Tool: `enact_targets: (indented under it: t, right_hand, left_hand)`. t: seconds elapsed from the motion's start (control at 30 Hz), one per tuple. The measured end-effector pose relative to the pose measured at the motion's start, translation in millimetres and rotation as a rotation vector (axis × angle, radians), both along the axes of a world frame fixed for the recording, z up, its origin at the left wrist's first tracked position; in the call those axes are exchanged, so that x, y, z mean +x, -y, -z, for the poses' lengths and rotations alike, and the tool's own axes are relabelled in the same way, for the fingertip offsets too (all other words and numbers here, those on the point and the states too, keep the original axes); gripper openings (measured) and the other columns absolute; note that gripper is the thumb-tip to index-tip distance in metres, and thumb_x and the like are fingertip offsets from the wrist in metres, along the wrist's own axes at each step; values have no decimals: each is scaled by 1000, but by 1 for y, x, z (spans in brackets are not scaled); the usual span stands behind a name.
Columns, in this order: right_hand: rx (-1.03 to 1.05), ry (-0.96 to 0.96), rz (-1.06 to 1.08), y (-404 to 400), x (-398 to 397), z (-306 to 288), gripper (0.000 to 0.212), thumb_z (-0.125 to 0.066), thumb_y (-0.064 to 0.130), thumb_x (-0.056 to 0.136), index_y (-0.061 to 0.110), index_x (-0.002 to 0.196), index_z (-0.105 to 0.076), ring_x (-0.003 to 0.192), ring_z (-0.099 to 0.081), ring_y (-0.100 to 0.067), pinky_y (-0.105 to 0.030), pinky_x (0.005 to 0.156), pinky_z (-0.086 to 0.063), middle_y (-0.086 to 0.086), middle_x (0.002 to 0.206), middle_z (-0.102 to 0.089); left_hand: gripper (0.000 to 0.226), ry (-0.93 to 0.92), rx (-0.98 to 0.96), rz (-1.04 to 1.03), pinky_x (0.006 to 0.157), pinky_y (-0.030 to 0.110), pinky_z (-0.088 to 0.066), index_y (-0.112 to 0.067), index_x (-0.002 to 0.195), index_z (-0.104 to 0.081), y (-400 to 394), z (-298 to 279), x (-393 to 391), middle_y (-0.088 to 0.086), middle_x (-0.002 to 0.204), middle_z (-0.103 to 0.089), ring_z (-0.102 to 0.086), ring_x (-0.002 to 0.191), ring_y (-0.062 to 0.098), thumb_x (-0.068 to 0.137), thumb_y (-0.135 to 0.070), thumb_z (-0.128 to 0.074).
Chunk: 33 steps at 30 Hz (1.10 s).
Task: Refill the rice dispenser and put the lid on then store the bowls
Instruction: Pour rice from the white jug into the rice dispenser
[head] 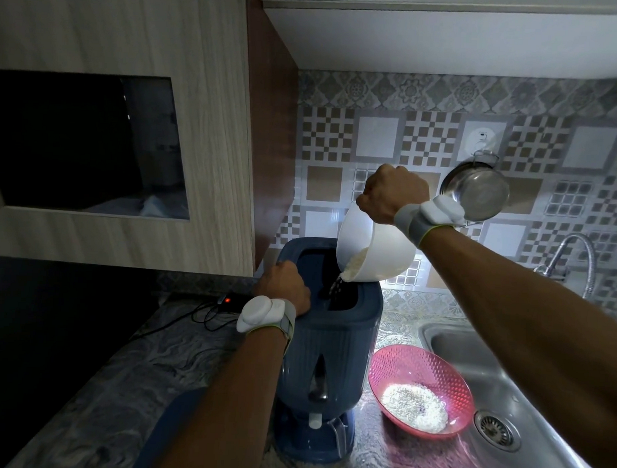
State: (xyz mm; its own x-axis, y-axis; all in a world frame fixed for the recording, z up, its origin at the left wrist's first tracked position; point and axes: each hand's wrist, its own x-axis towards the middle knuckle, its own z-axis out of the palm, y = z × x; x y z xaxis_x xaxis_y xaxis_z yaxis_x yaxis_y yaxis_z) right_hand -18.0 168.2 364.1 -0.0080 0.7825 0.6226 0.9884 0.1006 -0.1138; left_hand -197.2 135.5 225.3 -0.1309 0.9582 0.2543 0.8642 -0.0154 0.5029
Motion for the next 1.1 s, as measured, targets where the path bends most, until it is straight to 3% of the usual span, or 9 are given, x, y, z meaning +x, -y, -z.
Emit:
enact_targets:
  t: [1.1]
  right_hand:
    - [-11, 29, -6, -2, 0, -1, 35, -60, 40, 89, 12, 107, -72, 72, -65, -25, -38, 76, -59, -6, 91, -71]
  left_hand:
    - [20, 0, -14, -2, 75, 35, -54, -1, 99, -60, 0, -1, 0, 14, 104, -66, -66, 94, 29, 85, -15, -60]
